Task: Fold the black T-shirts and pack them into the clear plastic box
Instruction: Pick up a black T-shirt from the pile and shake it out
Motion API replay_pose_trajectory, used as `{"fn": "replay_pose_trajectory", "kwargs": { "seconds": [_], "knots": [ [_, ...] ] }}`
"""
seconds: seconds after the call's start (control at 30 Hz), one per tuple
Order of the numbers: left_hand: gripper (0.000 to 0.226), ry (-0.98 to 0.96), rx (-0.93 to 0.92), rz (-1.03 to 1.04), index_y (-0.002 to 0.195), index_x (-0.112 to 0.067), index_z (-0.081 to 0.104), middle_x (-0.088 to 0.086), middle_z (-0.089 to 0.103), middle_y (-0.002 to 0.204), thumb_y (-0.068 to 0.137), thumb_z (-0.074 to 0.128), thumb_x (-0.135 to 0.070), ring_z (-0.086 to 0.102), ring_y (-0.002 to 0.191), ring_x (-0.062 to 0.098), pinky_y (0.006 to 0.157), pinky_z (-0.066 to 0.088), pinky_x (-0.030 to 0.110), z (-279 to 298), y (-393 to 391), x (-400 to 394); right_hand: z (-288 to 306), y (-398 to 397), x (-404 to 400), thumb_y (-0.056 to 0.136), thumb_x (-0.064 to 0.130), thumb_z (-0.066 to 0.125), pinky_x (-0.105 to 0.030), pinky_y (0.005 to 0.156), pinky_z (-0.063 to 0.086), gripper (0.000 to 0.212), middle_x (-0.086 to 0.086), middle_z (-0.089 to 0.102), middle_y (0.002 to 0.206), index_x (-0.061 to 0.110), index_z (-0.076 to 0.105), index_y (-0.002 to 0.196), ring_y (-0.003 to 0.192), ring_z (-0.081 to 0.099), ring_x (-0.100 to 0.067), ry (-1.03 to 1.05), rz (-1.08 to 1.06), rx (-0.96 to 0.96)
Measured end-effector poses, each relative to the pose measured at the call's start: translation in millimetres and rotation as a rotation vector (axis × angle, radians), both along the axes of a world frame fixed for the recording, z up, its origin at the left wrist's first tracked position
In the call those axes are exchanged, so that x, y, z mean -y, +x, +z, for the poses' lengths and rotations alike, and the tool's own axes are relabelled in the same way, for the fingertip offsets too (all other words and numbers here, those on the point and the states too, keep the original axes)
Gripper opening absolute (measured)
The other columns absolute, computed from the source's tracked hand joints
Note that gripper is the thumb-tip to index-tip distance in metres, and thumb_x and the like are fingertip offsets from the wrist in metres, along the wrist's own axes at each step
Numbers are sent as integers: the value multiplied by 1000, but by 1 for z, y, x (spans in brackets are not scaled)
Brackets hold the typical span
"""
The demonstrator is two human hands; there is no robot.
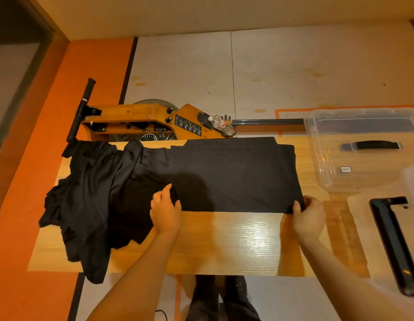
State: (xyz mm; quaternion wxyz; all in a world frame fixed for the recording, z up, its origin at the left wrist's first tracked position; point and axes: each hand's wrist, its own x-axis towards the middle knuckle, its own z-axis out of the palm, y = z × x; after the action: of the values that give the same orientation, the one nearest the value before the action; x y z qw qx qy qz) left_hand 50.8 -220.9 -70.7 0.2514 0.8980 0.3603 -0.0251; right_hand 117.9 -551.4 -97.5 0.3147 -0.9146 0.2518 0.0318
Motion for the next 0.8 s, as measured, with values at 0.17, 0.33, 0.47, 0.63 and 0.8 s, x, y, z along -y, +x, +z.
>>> {"fn": "replay_pose_trajectory", "kwargs": {
  "seconds": [0.17, 0.33, 0.47, 0.63, 0.8],
  "knots": [
    [53, 7, -46, 159, 141, -17, 41, 10, 52, 134, 92, 62, -21, 46, 124, 30, 98, 39, 45, -4, -5, 0, 3, -3, -1, 96, 22, 61, -46, 87, 54, 26, -12, 66, 108, 5, 62, 114, 100, 63, -31, 16, -40, 10],
    [41, 60, -40, 89, 133, -18, 50, 6, 57, 125, 93, 60, -20, 49, 119, 26, 98, 38, 42, -15, -13, -2, -1, -9, 3, 96, 23, 58, -47, 76, 56, 13, -4, 67, 87, 13, 66, 93, 84, 64, -25, 44, 11, 34],
    [35, 44, 16, 98, 127, -17, 54, 4, 63, 116, 93, 61, -15, 53, 112, 24, 96, 37, 41, -16, -14, -4, -3, -12, 5, 96, 23, 56, -47, 74, 56, 14, -3, 64, 85, 15, 64, 88, 81, 61, -23, 69, 3, 63],
    [34, 6, 52, 104, 125, -14, 53, 6, 65, 110, 92, 61, -12, 59, 106, 26, 94, 41, 44, -17, -16, -8, 4, -16, 5, 100, 24, 52, -42, 77, 53, 15, -4, 62, 93, 11, 60, 102, 86, 59, -22, 140, -31, 121],
    [31, -88, 125, 108, 123, -12, 52, 9, 61, 113, 93, 59, -9, 60, 104, 27, 87, 51, 43, -10, -23, -6, 12, -18, 2, 98, 17, 56, -39, 80, 52, 11, -3, 61, 94, 9, 59, 105, 88, 59, -21, 225, -41, 121]
  ]
}}
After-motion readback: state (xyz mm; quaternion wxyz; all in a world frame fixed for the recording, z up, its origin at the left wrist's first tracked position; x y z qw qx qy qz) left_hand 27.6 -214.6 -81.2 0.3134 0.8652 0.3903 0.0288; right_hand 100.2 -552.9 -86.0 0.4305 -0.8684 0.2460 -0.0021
